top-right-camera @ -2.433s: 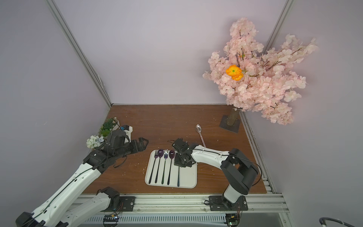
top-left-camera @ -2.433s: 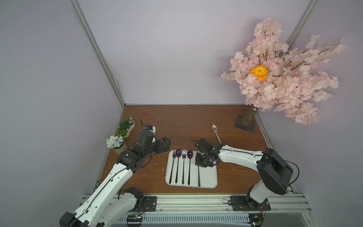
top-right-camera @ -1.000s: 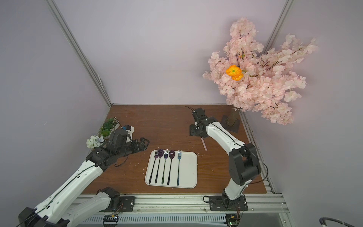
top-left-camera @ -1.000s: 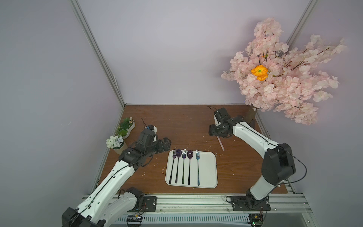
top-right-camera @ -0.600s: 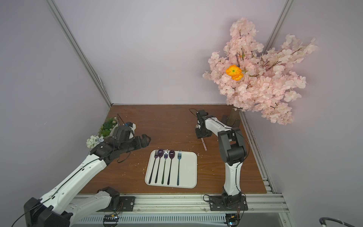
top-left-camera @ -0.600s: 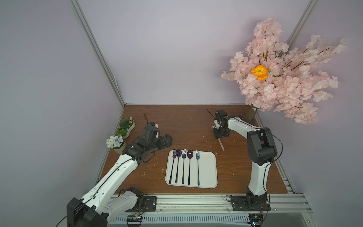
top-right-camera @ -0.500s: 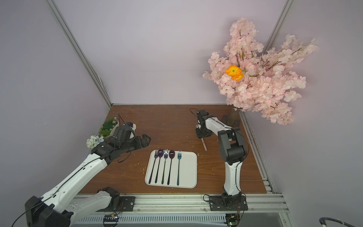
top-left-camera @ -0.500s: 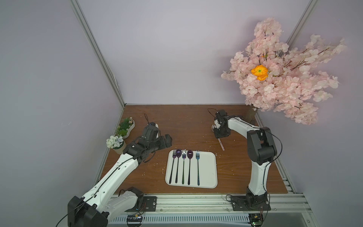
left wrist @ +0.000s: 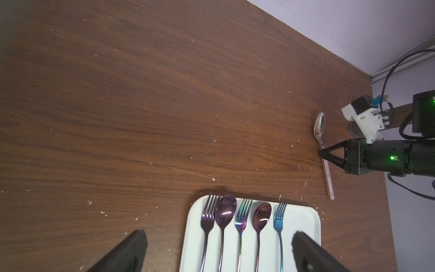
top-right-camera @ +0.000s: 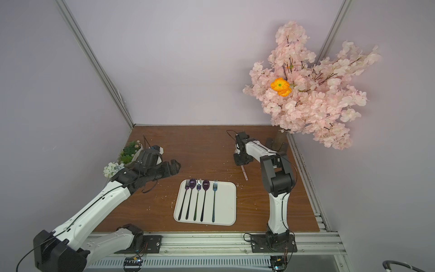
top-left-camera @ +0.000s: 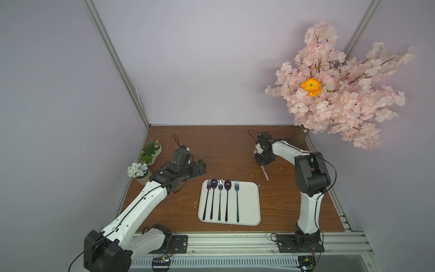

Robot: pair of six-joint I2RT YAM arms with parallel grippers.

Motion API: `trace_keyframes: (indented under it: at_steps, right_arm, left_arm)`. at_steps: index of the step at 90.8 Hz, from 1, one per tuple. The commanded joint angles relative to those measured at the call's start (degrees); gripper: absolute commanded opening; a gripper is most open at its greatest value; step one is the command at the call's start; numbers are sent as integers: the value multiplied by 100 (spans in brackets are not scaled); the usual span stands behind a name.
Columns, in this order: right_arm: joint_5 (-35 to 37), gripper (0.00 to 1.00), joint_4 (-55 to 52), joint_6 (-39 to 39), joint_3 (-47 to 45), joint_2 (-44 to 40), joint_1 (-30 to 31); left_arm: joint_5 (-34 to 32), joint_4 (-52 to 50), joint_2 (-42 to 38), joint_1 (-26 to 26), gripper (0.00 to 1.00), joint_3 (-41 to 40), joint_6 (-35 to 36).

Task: Set the spoon and fork side by side
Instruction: Pick up the spoon from the center of the board, then place the spoon on the tray.

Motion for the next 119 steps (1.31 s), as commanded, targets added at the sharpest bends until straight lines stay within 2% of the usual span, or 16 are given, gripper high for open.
trace_keyframes:
  at_steps: [1, 5, 17, 27, 47, 61, 71, 94, 119]
  right_arm:
    - [78, 4, -6, 358, -128, -404, 7]
    - [78, 0, -30, 518, -170, -598, 23]
    - [40, 0, -257, 1245, -335, -1272, 149]
    - [-217, 0, -478, 2072, -688, -1971, 476]
    - [-595, 0, -223, 4315, -2049, -3650, 1614]
    - [-486, 0, 120, 5374, -2885, -4096, 2597]
    - [-311, 0, 276, 5589, -3231, -4145, 2921]
    - [-397, 0, 962, 5640, -3816, -3957, 3166]
    - [-276, 0, 1066, 5278, -3726, -3509, 3164]
  left_arm:
    - [-81, -33, -11, 79, 99, 149, 122]
    - [-90, -31, -28, 79, 99, 138, 123]
    - [-165, -31, -63, 81, 99, 85, 115]
    - [-205, -23, -105, 88, 99, 60, 177]
    - [-234, -14, -336, 88, 99, -28, 269]
    - [-169, -13, -460, 88, 99, -104, 332]
    - [-97, -5, -539, 89, 99, -112, 334]
    - [82, -14, -761, 88, 99, -193, 314]
    - [190, -17, -844, 90, 99, -240, 306]
